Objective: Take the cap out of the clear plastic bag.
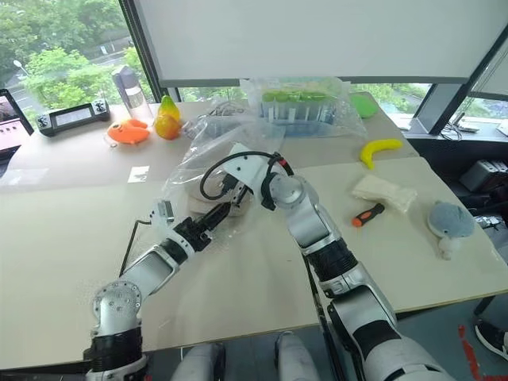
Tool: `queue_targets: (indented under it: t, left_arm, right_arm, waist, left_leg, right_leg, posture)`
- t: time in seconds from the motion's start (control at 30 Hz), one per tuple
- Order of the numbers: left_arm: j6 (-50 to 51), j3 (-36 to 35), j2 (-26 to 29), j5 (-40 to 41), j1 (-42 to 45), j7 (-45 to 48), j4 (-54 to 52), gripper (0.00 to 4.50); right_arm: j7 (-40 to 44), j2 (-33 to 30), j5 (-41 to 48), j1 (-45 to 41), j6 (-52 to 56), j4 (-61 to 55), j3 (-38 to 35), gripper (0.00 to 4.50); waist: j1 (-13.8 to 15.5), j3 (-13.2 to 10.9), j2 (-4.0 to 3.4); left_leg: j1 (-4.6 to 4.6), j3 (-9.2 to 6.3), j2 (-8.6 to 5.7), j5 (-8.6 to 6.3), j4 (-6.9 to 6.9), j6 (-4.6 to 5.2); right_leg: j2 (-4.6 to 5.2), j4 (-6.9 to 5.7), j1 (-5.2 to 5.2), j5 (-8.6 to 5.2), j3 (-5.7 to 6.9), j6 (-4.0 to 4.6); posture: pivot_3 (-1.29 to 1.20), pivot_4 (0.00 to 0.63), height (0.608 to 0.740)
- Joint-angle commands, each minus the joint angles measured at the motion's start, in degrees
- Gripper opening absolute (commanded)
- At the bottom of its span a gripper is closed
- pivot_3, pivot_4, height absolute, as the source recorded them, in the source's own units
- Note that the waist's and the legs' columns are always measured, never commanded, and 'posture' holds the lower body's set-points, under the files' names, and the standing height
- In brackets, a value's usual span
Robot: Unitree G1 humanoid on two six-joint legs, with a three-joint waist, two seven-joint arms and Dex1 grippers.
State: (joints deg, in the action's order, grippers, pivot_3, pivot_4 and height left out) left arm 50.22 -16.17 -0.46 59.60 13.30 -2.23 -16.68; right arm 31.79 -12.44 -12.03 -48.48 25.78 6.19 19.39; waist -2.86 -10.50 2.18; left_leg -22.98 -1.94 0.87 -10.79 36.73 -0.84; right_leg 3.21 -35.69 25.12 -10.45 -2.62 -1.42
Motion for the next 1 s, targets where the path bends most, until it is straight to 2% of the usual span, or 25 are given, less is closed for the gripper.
queue_targets:
  t: [0.03,0.4,0.67,0.77,0.93,1.0]
  left_arm:
    - [-1.7,-5.0,-0.9,4.9,-1.2,-4.9,0.1,4.50]
    - [-3.4,-4.3,-0.2,3.7,-3.3,-5.9,2.2,4.50]
    - [-8.3,-4.5,-2.5,2.1,4.2,-5.9,11.9,4.50]
    - [-9.1,-4.2,-2.7,1.1,6.7,-5.9,15.5,3.85]
    - [-8.3,-4.1,-3.4,2.3,6.2,-6.0,14.9,1.91]
    - [-8.0,-4.3,-3.8,2.7,5.8,-6.4,14.6,1.34]
  right_arm:
    - [0.5,-0.7,0.8,-0.3,1.4,-4.0,-1.8,0.04]
    - [1.1,-0.7,0.7,-0.9,2.4,-4.7,-1.0,0.04]
    - [1.5,-1.1,0.4,-1.3,3.5,-6.0,-1.0,0.04]
    - [1.5,-1.1,0.2,-1.3,4.4,-6.8,-1.1,0.00]
    - [1.1,-1.6,0.0,-1.3,5.1,-7.1,-1.5,0.00]
    - [0.8,-1.6,0.0,-1.4,5.0,-6.7,-1.7,0.00]
  waist:
    - [0.0,0.0,0.00]
    - [0.2,0.0,0.00]
    - [0.4,0.0,0.01]
    - [0.3,0.0,0.01]
    - [0.4,0.0,0.01]
    - [0.4,0.0,0.01]
  left_leg:
    - [0.01,0.00,0.01,0.00,0.00,0.00]
    - [0.02,0.01,0.00,0.00,0.00,0.00]
    - [0.00,0.00,0.00,0.00,-0.01,0.00]
    - [-0.02,-0.01,0.00,0.00,-0.01,0.00]
    - [-0.15,-0.05,0.00,0.00,-0.01,0.00]
    - [-0.17,-0.05,-0.01,0.00,-0.01,0.00]
  right_leg:
    - [0.00,0.00,0.00,0.00,0.00,0.00]
    - [0.00,0.04,-0.01,-0.01,0.01,0.01]
    - [-0.01,0.07,-0.02,-0.01,0.04,0.02]
    - [-0.02,0.12,-0.02,-0.01,0.06,0.01]
    - [-0.01,0.21,0.03,0.03,0.07,-0.03]
    - [-0.01,0.27,0.02,0.06,0.07,-0.07]
  posture:
    - [0.00,0.150,0.740]
    - [0.00,0.150,0.740]
    - [0.00,0.150,0.740]
    - [0.00,0.150,0.740]
    - [0.00,0.150,0.740]
    - [0.00,0.150,0.740]
